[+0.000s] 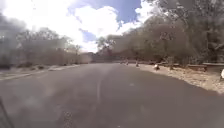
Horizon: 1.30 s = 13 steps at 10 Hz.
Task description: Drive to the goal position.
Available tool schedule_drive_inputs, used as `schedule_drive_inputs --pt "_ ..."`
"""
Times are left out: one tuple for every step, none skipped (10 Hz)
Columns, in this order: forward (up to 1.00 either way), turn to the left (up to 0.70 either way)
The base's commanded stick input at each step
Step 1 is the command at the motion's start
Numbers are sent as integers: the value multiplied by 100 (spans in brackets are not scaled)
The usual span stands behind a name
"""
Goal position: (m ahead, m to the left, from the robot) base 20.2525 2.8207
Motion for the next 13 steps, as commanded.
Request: schedule_drive_inputs --pt "70 0" --pt "70 0" --pt "70 0" --pt "70 0" --pt "70 0" --pt "70 0" --pt "70 0" --pt "70 0" --pt "70 0" --pt "70 0" --pt "70 0" --pt "70 0" --pt "70 0"
